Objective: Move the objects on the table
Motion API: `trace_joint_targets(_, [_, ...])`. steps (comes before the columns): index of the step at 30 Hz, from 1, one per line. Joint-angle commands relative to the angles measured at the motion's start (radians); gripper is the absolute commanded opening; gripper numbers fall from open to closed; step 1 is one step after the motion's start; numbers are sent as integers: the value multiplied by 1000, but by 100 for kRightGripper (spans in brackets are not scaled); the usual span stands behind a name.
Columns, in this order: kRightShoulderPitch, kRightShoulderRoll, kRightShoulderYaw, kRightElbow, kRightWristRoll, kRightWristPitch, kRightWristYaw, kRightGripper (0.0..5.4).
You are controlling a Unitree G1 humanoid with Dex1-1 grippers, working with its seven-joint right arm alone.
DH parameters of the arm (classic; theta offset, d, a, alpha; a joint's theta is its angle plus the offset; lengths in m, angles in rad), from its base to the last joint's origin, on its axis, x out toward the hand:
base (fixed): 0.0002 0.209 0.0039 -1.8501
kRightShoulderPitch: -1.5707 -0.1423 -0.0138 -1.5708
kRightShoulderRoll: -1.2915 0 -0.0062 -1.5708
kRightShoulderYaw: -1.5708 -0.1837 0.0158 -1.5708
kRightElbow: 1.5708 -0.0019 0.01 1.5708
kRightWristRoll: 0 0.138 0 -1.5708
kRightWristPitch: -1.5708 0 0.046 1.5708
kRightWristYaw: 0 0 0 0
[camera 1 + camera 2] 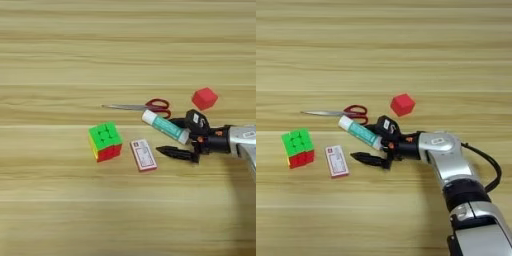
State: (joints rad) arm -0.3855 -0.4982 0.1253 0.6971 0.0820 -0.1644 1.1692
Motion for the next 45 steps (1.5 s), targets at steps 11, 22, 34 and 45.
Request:
trace_joint_targets(11, [-60,-18,-7,17,-30,-19,-50,302])
trace_joint_targets(22, [-61,-14,-10,19,-26,-26,-52,197])
trace_joint_targets(34, [-87,5,-68,1,29,-61,-68,166])
trace_joint_targets(45, [-199,28,-213,27,110,-42,-183,166])
